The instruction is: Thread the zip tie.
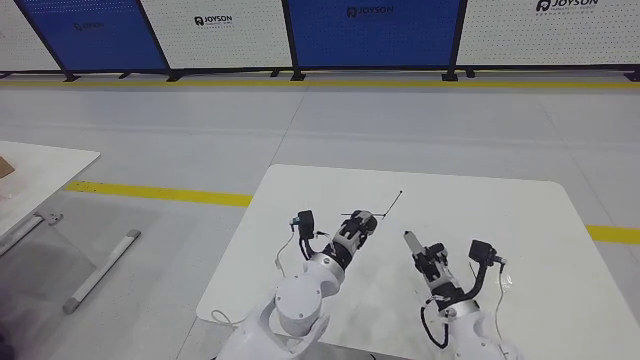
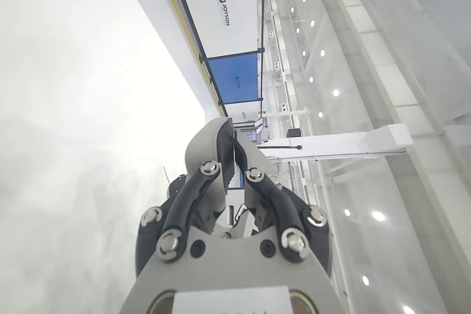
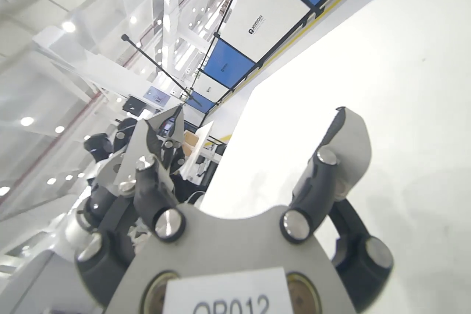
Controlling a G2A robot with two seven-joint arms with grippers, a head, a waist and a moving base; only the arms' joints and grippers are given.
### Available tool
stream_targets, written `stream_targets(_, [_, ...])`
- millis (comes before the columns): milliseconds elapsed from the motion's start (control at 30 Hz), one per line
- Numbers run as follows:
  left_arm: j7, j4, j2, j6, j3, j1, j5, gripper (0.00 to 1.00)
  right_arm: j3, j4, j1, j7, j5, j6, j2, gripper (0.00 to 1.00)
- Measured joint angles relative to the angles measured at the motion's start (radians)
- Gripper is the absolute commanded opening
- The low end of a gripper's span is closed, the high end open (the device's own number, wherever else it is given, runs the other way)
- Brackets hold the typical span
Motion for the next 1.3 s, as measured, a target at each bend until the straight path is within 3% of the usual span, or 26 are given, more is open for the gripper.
stream_targets(100, [-0.003, -0.02, 0.001, -0.011, -0.009, 0.012, -0.009, 0.0, -0.022, 0.01, -0.009, -0.088, -0.183, 0.012, -0.003, 1.0])
stream_targets(333, [-0.001, -0.023, 0.001, -0.017, -0.009, 0.015, -0.011, 0.0, -0.021, 0.01, -0.007, -0.075, -0.116, 0.012, -0.002, 1.0])
stream_targets(600, [-0.02, -0.041, 0.005, -0.003, 0.003, 0.031, 0.031, 0.0, -0.038, 0.022, 0.016, 0.026, -0.403, 0.028, 0.014, 1.0])
stream_targets(933, [-0.034, -0.036, 0.006, -0.001, 0.009, 0.031, 0.046, 0.0, -0.037, 0.028, 0.017, 0.02, -0.385, 0.014, 0.013, 1.0])
stream_targets(967, [-0.035, -0.036, 0.006, -0.002, 0.012, 0.03, 0.048, 0.0, -0.031, 0.031, 0.02, 0.012, -0.371, 0.014, 0.012, 0.82])
stream_targets(1000, [-0.037, -0.038, 0.006, -0.003, 0.014, 0.03, 0.051, 0.0, -0.021, 0.036, 0.024, -0.002, -0.358, 0.022, 0.012, 0.4])
stream_targets(1100, [-0.037, -0.042, 0.005, -0.004, 0.018, 0.03, 0.054, 0.0, -0.022, 0.05, 0.038, 0.006, -0.362, 0.036, 0.01, 0.25])
stream_targets(1300, [-0.049, -0.042, 0.006, -0.009, 0.021, 0.033, 0.058, 0.0, -0.042, 0.063, 0.065, 0.075, -0.37, 0.0, 0.01, 0.29])
